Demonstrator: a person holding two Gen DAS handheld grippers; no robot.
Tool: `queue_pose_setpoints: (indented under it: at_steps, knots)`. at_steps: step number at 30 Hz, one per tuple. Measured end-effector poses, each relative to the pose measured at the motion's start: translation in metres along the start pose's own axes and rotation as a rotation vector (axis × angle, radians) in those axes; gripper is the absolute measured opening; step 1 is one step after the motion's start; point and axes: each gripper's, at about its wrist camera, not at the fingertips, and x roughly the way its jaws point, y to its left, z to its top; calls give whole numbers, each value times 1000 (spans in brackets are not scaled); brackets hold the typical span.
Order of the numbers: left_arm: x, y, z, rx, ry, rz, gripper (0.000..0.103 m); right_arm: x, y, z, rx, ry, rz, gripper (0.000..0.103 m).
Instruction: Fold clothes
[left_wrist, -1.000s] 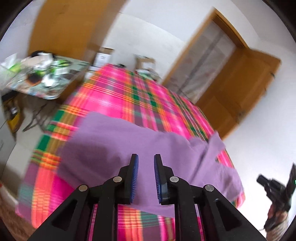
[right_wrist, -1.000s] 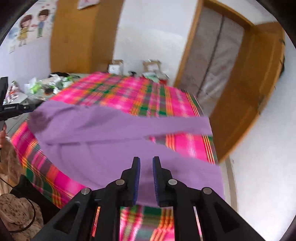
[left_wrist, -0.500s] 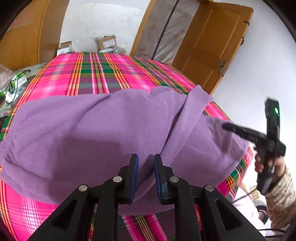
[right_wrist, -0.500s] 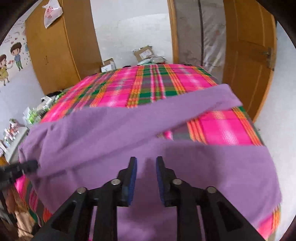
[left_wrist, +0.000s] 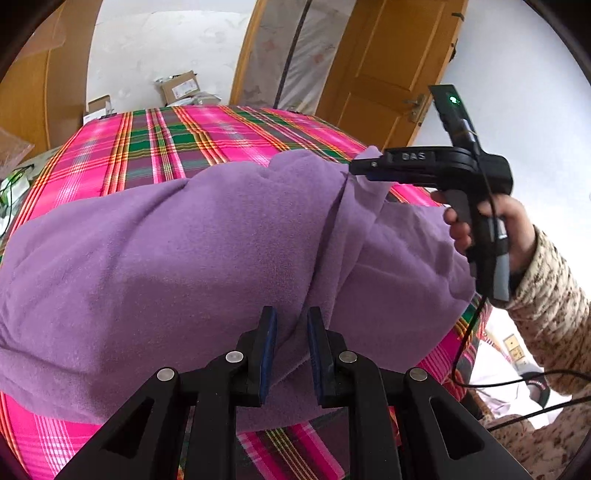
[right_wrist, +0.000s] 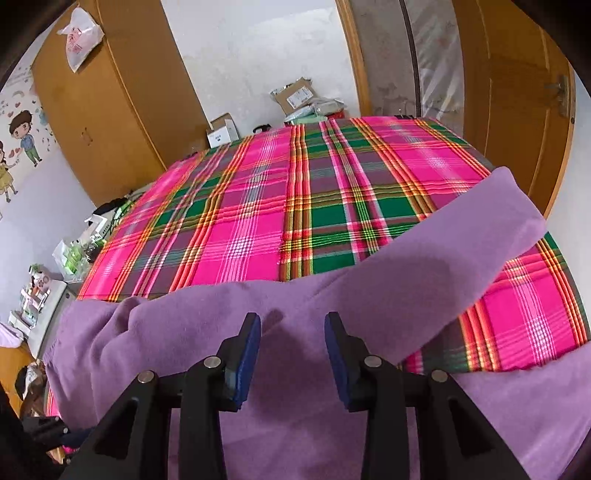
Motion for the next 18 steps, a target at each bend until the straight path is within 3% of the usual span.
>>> queue_pose_setpoints:
  at_steps: [5, 8, 9, 10, 18]
  knots:
    - [2, -2, -1, 28, 10, 4, 18, 7, -2, 3, 25, 12, -40, 35]
    - [2, -3, -1, 37, 10, 9, 18, 7, -2, 1, 28, 18, -57, 20]
    - [2, -3, 0, 40, 11, 11, 18, 6, -3, 1, 26, 19, -63, 8]
    - [2, -3, 0, 43, 11, 13, 18, 4, -3, 0, 21, 12, -72, 6]
    - [0, -12, 4, 83, -5, 80, 24, -19, -8, -11, 24, -56, -77, 3]
